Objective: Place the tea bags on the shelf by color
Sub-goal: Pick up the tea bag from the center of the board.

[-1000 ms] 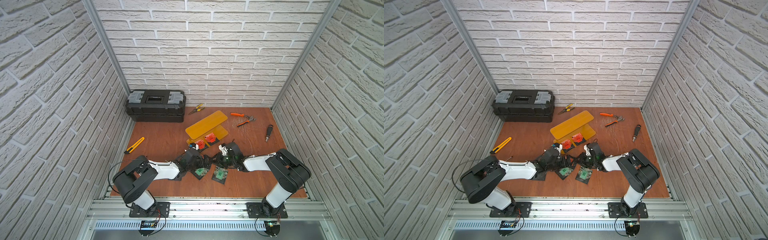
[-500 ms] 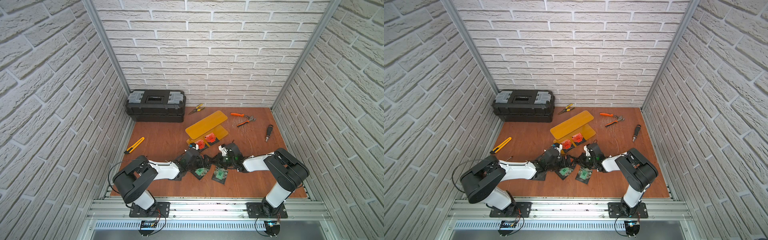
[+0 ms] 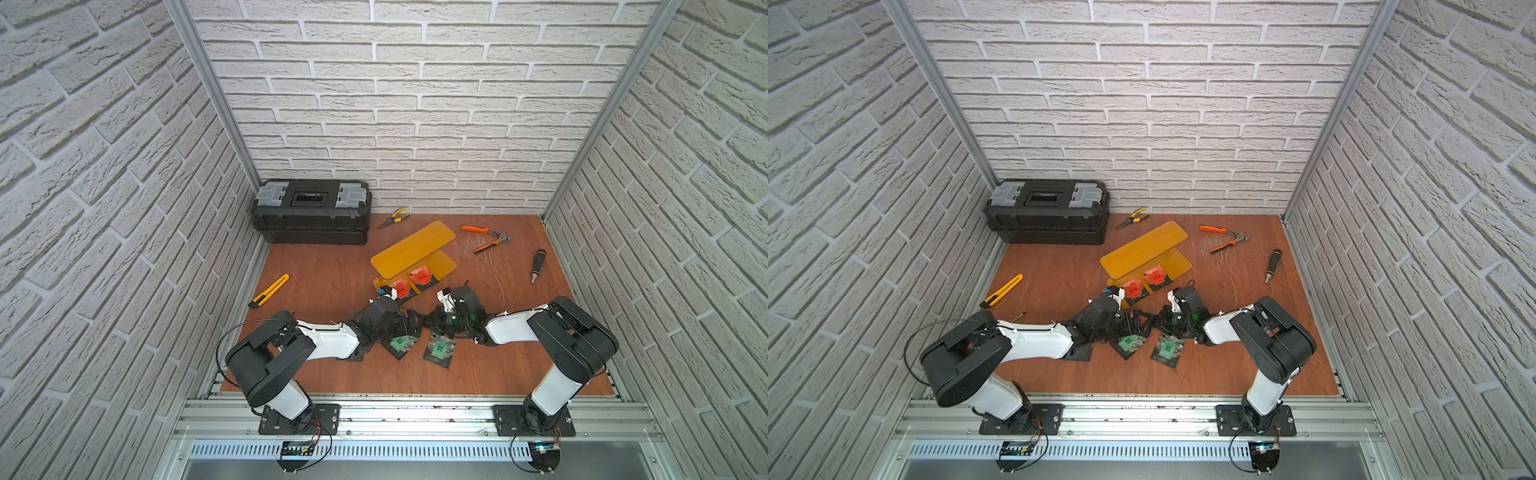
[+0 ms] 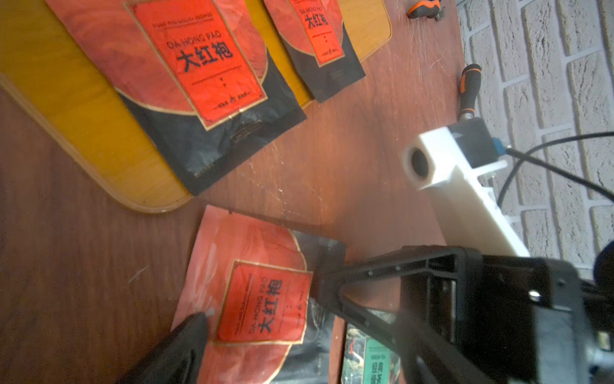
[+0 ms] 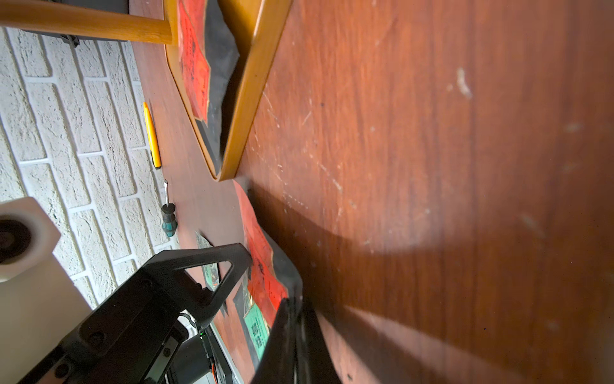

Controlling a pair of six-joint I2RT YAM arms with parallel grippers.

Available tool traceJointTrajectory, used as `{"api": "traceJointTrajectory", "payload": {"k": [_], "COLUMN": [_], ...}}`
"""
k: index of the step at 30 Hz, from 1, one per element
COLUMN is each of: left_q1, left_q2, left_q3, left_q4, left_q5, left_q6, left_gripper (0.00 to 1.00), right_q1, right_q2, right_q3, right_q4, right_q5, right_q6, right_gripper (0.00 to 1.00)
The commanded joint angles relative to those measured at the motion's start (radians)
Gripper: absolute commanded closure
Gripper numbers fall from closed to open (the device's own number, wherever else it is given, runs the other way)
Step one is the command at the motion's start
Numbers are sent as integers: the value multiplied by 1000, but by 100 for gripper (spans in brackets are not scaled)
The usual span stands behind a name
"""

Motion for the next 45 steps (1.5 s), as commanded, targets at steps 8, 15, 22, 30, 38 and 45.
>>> {"api": "traceJointTrajectory", "payload": {"k": [8,15,22,30,38,45], "left_q1": [6,17,22,34,41,46], "left_q2": [-106,-205,-267,-324,-365,-414], "left_q3": [-11,-22,-42,-64,-81,-99], "left_q4": [-99,-179,-221,-261,-286,-316], "left_q5": [-66,-106,-133,-153,-165,-185], "left_q6": [26,53,62,69,67,67], "left_gripper": [4,2,2,2,2,2], "right_q1": [7,5,-4,-40,-96,-171], "right_q2": [-59,-115,-184,-307,-409,-457], "right_q3": [-14,-3,-1,4,3,15], "right_q4": [1,-40,-101,-220,-333,-444], "right_q5": [5,1,4,17,27,7], "right_q6": [-42,-62,-77,-117,-160,-210], "right_gripper": [97,97,97,97,97,97]}}
